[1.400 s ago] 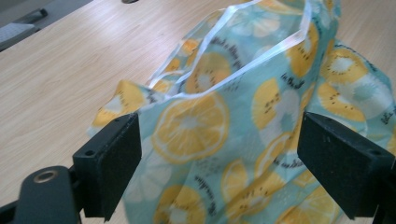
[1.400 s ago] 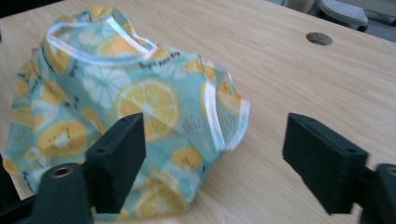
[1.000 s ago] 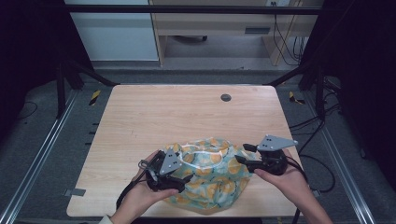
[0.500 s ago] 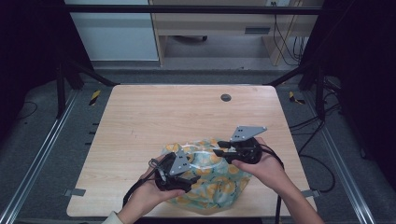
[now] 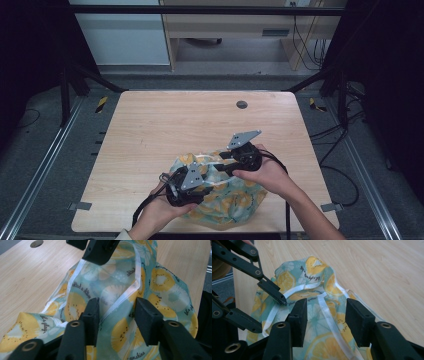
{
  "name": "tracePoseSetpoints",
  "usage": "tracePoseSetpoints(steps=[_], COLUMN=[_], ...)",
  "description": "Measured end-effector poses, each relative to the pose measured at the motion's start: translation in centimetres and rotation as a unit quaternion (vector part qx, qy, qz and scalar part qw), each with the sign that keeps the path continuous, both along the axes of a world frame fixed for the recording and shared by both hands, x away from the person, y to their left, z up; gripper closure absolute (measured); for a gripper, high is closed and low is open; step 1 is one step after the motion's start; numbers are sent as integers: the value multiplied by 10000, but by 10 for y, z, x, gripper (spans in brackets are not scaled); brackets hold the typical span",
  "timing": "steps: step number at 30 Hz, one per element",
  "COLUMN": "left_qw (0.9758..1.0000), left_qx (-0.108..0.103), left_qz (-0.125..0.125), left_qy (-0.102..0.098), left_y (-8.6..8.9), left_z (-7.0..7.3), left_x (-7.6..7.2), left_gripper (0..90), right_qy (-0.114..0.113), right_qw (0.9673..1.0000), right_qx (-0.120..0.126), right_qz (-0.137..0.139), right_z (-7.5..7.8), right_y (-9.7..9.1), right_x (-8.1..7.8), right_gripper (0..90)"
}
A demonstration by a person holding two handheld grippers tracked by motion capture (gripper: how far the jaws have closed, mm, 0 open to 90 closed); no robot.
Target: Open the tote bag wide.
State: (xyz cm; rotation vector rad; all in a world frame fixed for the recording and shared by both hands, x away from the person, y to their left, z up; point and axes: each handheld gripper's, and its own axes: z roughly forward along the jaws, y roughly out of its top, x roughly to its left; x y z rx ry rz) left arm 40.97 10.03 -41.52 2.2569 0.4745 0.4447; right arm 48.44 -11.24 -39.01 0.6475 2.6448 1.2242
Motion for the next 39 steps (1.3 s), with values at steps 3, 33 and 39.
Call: tracePoseSetpoints(steps=[3, 33, 39], left_qw=[10000, 9994, 9988], left_qx=[8, -267, -356], left_qz=[31, -126, -162], left_qy=[26, 197, 277], left_y=[2, 10, 10], left_z=[-2, -3, -2], left_x=[-2, -18, -21], left_gripper=[658, 856, 869], right_qy=[78, -190, -342], right_qw=[10000, 9996, 9992], right_qx=[-26, 75, 182], right_qz=[41, 184, 133], right_z=[-3, 10, 24], right_y=[2, -8, -12], right_x=[1, -1, 2], right_gripper=[530, 900, 900])
